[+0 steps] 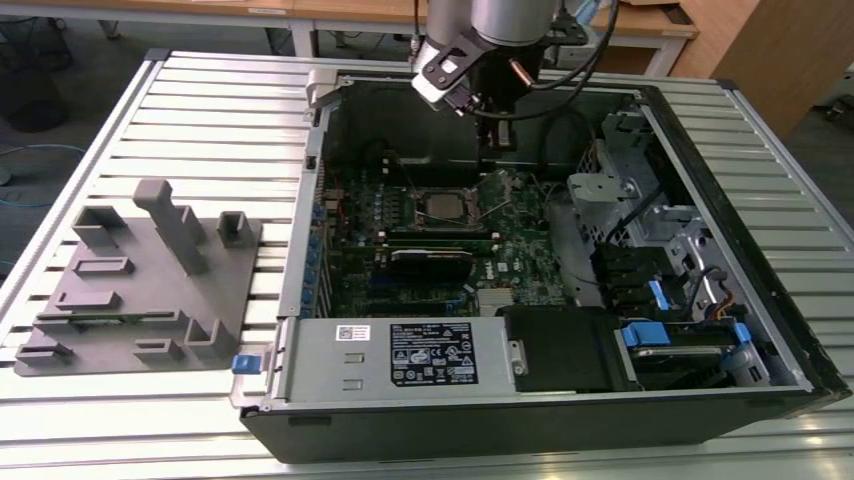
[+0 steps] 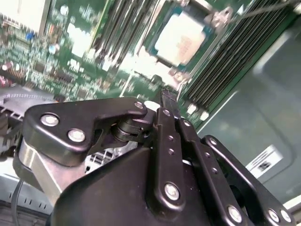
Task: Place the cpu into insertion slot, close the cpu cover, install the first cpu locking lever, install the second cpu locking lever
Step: 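Close the cpu cover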
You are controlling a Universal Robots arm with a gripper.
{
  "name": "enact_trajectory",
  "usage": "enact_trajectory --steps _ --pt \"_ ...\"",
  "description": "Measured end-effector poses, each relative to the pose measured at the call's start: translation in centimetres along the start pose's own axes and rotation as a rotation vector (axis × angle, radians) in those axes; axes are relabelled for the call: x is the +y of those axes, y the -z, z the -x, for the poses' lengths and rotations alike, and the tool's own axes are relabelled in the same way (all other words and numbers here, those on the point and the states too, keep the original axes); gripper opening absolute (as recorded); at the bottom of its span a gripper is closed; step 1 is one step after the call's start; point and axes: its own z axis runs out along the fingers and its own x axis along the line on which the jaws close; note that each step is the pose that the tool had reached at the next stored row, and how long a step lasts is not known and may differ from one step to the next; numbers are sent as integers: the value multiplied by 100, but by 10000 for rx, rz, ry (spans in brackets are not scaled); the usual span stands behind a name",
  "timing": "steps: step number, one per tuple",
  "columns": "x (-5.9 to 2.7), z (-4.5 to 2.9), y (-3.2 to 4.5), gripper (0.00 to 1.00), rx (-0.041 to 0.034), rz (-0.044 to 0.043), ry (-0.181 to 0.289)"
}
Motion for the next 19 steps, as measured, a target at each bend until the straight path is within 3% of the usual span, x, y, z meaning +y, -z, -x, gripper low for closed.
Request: enact_trajectory --steps 14,19 --pt "529 -4 -38 11 -1 -21 0" --pt "560 -4 -40 11 -2 -25 1"
